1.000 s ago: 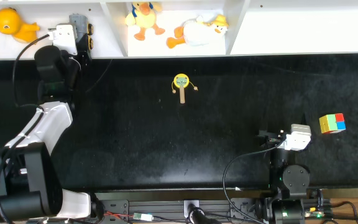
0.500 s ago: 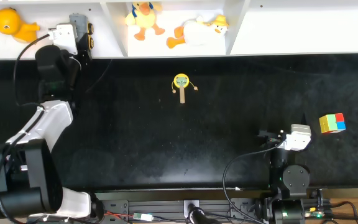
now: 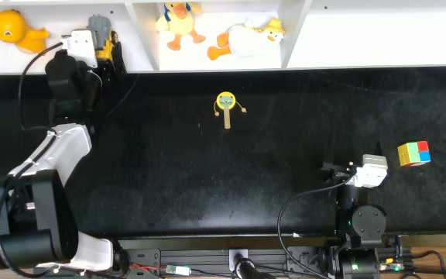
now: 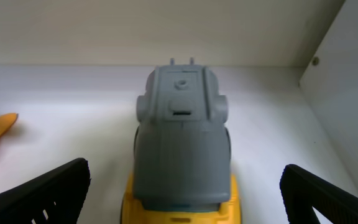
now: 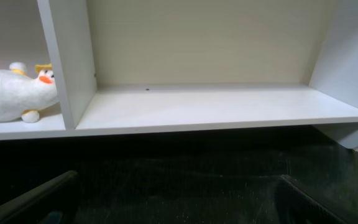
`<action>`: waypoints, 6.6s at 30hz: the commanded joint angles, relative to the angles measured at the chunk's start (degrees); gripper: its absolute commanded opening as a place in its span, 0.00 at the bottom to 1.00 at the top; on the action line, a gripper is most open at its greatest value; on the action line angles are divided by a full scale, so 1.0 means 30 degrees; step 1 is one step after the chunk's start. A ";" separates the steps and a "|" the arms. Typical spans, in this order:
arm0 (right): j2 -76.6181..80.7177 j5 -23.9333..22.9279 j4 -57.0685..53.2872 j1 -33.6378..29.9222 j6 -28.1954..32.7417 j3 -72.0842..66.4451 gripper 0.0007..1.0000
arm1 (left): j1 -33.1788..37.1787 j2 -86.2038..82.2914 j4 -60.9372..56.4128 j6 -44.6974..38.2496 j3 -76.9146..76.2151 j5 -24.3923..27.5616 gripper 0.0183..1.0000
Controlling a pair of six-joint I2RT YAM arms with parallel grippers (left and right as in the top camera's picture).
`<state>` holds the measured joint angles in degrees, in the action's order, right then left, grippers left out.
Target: Store Toys
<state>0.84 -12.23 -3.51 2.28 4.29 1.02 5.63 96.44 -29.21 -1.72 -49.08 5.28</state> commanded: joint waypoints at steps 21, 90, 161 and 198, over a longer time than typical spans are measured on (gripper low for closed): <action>-0.0211 -0.0080 0.0102 0.0109 0.0000 -0.0248 0.99 | -0.0211 -1.0295 1.0156 -0.1494 0.1603 -0.3096 1.00; -0.0211 -0.0080 0.0109 0.0109 0.0000 -0.0248 0.99 | -0.2739 -3.1132 1.1125 -0.2783 1.6218 -0.5770 1.00; 0.5974 -0.0299 -0.0634 0.1931 -0.5224 0.4189 1.00 | -0.2776 -3.1132 1.1052 -0.2783 1.6211 -0.5581 1.00; 2.3095 -0.6062 -0.9748 1.2269 -1.7442 1.5715 1.00 | -0.2776 -3.1132 1.1052 -0.2783 1.6211 -0.5581 1.00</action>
<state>68.88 -32.77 -32.71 38.74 -46.74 45.80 -2.28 3.64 3.86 -9.23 -0.67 -12.05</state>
